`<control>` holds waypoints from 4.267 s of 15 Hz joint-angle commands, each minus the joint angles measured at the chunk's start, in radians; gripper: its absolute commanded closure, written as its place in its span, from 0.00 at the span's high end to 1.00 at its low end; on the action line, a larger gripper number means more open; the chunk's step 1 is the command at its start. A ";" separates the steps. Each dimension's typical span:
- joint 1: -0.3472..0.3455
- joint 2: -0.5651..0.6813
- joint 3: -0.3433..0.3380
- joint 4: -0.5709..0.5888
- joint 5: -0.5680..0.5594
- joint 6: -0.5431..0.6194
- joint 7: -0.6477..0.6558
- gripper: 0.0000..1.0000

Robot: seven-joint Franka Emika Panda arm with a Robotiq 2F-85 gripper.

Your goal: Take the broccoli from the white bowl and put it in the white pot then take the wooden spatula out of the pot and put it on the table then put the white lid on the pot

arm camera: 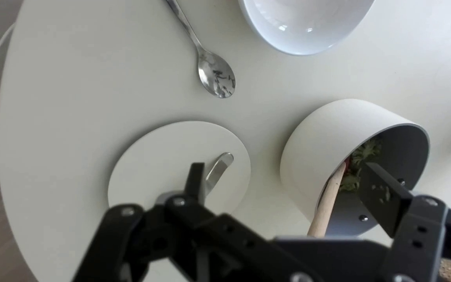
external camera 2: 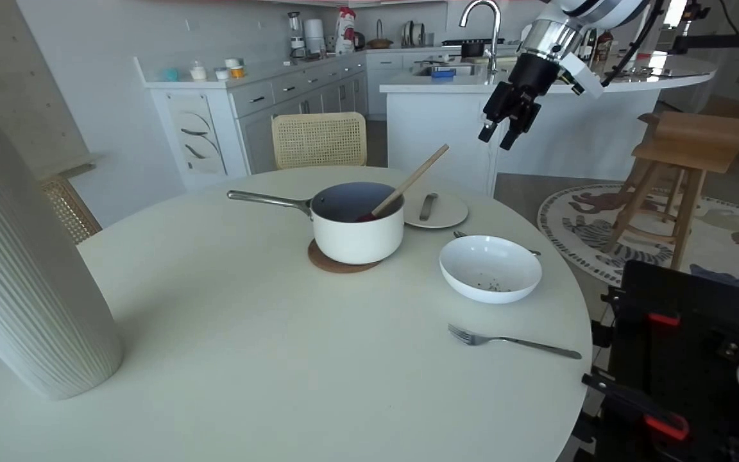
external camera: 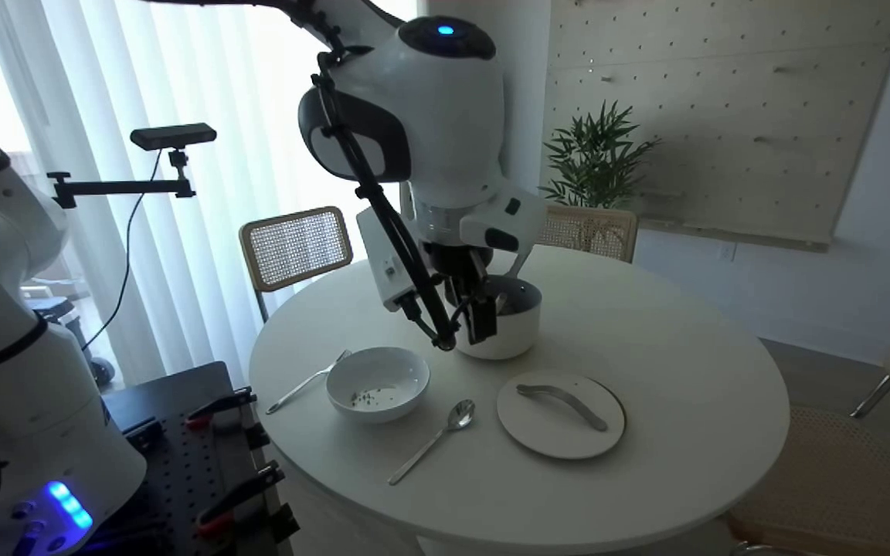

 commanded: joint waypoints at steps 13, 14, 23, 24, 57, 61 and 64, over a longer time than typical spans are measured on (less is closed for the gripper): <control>0.064 0.008 0.007 0.040 0.007 0.047 -0.015 1.00; 0.067 0.014 0.008 0.045 0.009 0.049 -0.017 1.00; 0.073 0.095 0.032 0.127 0.024 0.044 -0.023 1.00; 0.072 0.105 0.037 0.137 0.024 0.044 -0.021 1.00; 0.023 0.242 0.122 0.277 0.023 0.034 -0.022 0.27; 0.017 0.242 0.120 0.275 0.016 0.031 -0.023 0.56; 0.015 0.233 0.121 0.266 0.011 0.025 -0.023 0.78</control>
